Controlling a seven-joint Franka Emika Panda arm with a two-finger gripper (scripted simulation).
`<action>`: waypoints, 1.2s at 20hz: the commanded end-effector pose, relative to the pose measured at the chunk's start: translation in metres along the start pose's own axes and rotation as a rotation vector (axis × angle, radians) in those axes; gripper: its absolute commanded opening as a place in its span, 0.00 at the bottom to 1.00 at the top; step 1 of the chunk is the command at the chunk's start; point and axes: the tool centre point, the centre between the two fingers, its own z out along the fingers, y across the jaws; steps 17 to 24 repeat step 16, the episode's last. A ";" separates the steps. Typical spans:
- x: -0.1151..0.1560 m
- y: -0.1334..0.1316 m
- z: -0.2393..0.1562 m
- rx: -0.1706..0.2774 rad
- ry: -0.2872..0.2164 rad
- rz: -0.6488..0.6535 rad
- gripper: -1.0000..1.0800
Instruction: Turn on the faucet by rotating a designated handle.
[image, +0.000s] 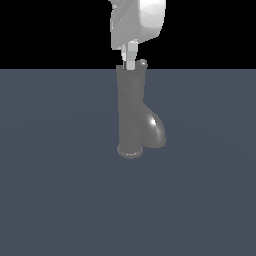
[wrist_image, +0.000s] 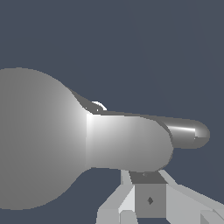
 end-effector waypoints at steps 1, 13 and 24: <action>0.025 -0.002 0.000 0.007 0.001 0.032 0.00; 0.086 -0.015 -0.001 0.013 0.002 0.075 0.00; 0.096 -0.017 -0.001 0.014 0.002 0.081 0.00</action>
